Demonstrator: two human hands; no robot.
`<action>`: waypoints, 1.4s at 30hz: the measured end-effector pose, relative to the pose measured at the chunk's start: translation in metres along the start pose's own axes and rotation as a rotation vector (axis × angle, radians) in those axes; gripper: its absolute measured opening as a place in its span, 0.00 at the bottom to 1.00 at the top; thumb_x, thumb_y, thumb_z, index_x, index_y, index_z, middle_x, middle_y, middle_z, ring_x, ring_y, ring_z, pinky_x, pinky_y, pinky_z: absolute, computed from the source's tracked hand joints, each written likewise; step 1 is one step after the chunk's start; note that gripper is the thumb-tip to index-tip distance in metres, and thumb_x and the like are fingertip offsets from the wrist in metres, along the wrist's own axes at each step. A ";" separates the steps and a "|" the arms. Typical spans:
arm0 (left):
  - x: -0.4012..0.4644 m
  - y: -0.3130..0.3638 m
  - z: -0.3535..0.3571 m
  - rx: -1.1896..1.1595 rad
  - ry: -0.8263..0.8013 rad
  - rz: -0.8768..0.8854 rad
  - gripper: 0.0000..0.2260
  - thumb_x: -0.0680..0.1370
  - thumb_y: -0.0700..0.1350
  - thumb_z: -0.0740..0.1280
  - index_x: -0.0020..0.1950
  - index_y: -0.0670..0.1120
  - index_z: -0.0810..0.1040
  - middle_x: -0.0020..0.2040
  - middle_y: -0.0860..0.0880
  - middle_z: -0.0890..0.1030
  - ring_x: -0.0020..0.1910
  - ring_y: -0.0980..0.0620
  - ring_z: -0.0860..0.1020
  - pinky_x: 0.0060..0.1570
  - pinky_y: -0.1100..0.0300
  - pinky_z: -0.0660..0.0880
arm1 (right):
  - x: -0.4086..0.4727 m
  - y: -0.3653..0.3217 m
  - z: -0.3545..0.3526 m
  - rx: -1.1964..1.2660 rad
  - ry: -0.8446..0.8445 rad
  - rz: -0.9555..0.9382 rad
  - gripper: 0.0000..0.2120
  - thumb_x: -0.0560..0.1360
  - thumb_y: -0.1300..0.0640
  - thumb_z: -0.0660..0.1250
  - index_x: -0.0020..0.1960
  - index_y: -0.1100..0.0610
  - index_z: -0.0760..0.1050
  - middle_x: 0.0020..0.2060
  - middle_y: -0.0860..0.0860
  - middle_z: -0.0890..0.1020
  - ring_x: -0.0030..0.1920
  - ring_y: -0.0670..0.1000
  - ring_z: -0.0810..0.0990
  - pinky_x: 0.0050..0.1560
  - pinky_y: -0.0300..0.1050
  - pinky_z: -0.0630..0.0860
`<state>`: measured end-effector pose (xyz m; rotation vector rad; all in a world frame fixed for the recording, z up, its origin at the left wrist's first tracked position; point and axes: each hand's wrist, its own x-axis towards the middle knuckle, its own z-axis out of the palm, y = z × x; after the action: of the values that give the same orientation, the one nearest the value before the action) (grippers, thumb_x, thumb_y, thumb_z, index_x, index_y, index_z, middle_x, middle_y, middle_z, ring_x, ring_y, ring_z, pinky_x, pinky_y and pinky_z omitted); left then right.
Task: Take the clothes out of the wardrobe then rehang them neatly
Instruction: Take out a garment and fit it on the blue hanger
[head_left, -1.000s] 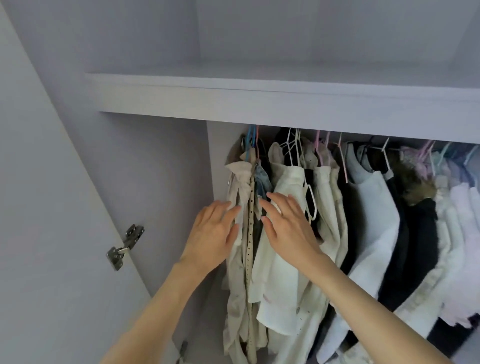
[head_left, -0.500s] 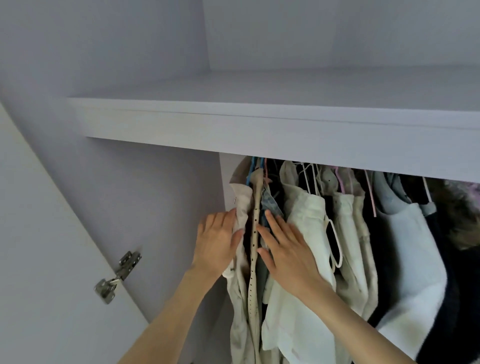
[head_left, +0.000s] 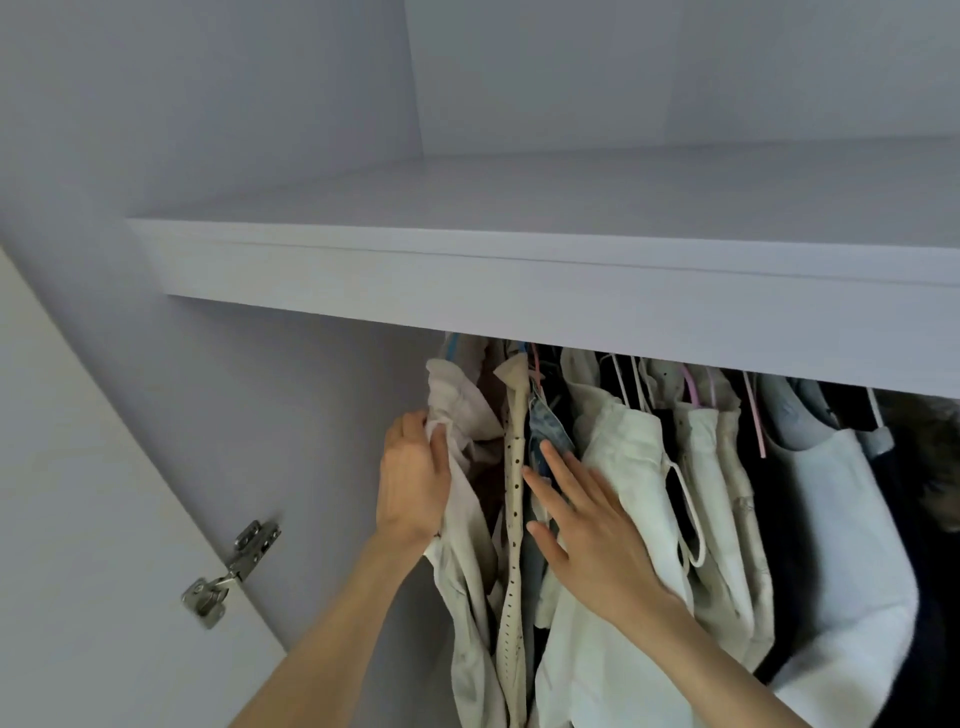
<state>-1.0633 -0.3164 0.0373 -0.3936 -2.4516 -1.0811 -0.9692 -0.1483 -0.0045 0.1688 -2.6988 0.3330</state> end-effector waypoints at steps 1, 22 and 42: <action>-0.006 -0.002 -0.005 -0.026 0.017 -0.012 0.11 0.81 0.42 0.58 0.59 0.38 0.72 0.52 0.41 0.76 0.49 0.45 0.75 0.46 0.61 0.69 | 0.000 -0.003 -0.002 0.062 0.017 0.008 0.24 0.77 0.45 0.52 0.70 0.51 0.65 0.73 0.50 0.61 0.72 0.52 0.61 0.70 0.49 0.58; -0.193 -0.068 -0.101 -0.002 0.007 -0.212 0.09 0.79 0.44 0.61 0.57 0.42 0.73 0.50 0.49 0.74 0.49 0.52 0.72 0.47 0.64 0.66 | 0.051 -0.203 0.012 1.142 -0.311 0.564 0.11 0.80 0.55 0.57 0.57 0.60 0.69 0.41 0.53 0.78 0.34 0.44 0.77 0.38 0.36 0.76; -0.226 -0.110 -0.193 0.446 -0.087 -0.121 0.31 0.78 0.61 0.46 0.71 0.43 0.66 0.71 0.44 0.67 0.71 0.44 0.64 0.65 0.53 0.60 | -0.047 -0.144 -0.013 0.609 -0.041 0.233 0.12 0.70 0.45 0.69 0.37 0.54 0.80 0.25 0.50 0.78 0.28 0.54 0.75 0.31 0.49 0.71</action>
<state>-0.8610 -0.5517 -0.0265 -0.1534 -2.7243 -0.5389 -0.8972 -0.2810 0.0175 0.0317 -2.5737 1.2269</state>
